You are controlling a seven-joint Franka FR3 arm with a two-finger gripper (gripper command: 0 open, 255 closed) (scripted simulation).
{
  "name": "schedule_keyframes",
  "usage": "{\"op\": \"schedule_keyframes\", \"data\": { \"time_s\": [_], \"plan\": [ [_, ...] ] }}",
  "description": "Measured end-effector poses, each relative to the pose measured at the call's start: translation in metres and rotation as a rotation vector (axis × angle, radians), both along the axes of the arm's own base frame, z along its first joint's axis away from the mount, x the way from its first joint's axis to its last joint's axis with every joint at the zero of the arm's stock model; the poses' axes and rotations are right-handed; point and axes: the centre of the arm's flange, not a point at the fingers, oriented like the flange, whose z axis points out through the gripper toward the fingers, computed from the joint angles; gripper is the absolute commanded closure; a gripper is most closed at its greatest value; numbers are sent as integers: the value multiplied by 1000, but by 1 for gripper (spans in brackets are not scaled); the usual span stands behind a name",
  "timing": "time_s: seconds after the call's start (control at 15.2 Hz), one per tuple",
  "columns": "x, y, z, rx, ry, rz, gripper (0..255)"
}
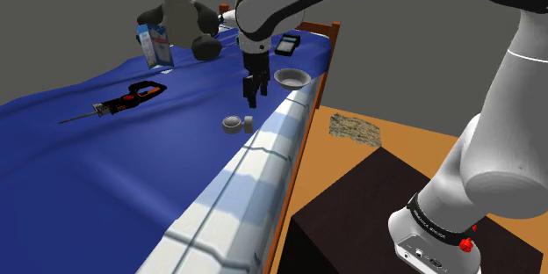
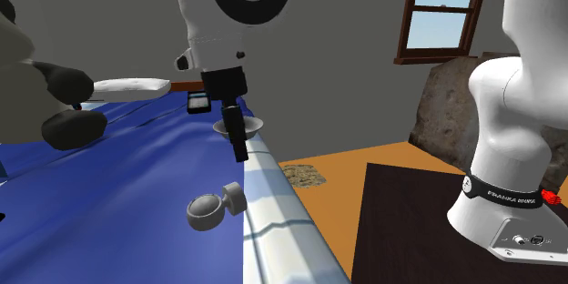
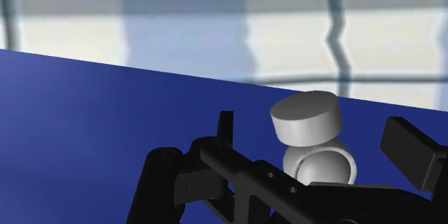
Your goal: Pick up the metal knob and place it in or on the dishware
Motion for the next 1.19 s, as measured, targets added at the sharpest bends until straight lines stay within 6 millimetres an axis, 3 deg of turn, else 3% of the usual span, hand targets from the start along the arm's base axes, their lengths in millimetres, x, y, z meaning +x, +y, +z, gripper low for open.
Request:
{"op": "schedule_keyframes", "data": {
  "time_s": [0.26,0.46,0.92,1.19],
  "plan": [
    [23,45,-31,0,12,116,0],
    [31,68,-48,1,18,182,0],
    [28,72,-83,1,19,194,0],
    [27,72,-87,1,19,194,0]
  ]
}}
